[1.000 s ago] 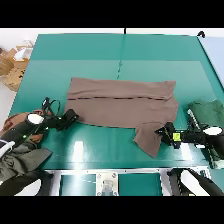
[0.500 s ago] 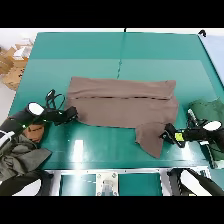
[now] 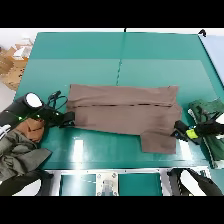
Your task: Fold the shirts.
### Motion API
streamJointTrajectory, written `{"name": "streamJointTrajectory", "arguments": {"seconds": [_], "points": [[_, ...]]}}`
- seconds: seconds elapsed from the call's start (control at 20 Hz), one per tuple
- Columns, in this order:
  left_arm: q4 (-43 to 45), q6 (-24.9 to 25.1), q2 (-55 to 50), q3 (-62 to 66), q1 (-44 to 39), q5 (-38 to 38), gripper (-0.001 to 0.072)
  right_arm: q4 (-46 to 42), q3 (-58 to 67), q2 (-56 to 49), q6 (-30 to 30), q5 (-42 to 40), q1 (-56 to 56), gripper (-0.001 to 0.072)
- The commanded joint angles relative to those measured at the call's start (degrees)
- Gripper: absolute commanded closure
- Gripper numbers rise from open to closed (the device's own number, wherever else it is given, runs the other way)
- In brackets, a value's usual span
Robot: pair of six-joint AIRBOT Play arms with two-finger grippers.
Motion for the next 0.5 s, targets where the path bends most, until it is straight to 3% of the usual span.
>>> {"name": "streamJointTrajectory", "arguments": {"seconds": [0.0,0.2,0.45], "points": [[1.27,-0.17,-0.46,6.97,0.04,-1.84,0.0688,2.99,8.07,-0.94,0.04,0.98,0.2,0.0689],[1.25,0.35,-8.96,21.0,0.04,-2.32,0.0688,7.08,18.56,-9.7,-0.31,-2.49,2.56,0.0689],[0.11,2.1,-26.82,37.94,0.04,-1.22,0.0687,11.3,32.96,-26.6,-0.31,-10.16,5.79,0.0689]]}}
